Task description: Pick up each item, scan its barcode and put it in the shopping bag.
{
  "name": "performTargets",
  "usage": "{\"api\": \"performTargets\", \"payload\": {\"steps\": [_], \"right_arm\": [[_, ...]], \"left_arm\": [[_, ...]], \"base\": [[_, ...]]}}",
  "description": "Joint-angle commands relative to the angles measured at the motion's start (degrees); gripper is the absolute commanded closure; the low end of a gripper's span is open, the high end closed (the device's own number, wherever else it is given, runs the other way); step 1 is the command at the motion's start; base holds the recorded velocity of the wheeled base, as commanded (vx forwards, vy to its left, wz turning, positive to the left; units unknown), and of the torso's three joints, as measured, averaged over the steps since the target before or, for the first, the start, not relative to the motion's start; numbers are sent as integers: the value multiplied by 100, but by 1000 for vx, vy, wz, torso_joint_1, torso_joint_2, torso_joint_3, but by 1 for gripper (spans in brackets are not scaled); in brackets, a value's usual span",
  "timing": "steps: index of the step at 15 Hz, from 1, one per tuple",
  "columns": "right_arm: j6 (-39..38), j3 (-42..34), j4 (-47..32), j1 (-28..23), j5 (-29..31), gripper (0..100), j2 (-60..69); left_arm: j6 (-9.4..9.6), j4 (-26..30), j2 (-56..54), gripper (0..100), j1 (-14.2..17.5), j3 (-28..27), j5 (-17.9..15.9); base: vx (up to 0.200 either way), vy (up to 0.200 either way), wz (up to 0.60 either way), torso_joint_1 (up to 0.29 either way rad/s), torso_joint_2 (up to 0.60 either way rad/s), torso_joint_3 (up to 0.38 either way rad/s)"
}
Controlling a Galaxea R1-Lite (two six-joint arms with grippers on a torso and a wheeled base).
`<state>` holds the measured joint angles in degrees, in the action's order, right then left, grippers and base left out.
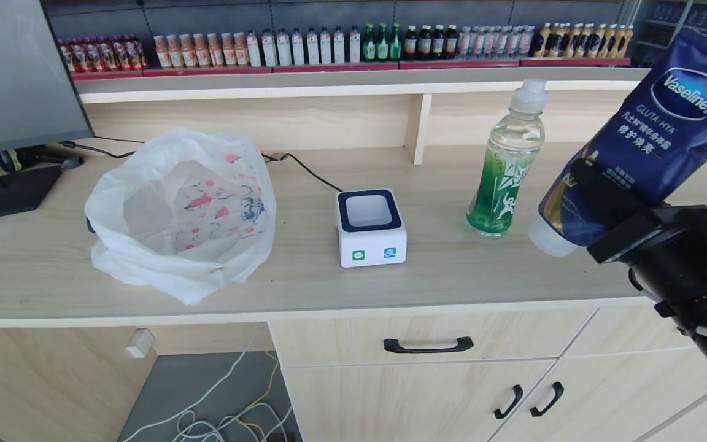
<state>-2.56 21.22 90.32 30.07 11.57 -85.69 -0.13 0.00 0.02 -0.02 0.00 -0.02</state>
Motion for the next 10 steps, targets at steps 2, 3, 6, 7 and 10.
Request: {"api": "performTargets", "payload": {"steps": [2,3,6,7,10], "right_arm": [[19,31,-32,-19,-14,100,17],[19,40,-32,-19,-14,100,-18],[45,-13,-32,-19,-85,100,-1],[98,-39,-32,-19,-137,100,8],[133,-57,-32,-19,-155,100,-9]], "left_arm": [[5,0,-2,0,-6,0,2],[-4,0,-2,0,-6,0,2],[-13,0,-2,0,-6,0,2],[-13,9,-2,0,-6,0,2],[-4,0,-2,0,-6,0,2]], "base": [[0,200,0,22,10,0],[0,200,0,2,12,2],[0,200,0,-1,1,1],[0,200,0,-2,7,7],[0,133,0,3,2,2]]}}
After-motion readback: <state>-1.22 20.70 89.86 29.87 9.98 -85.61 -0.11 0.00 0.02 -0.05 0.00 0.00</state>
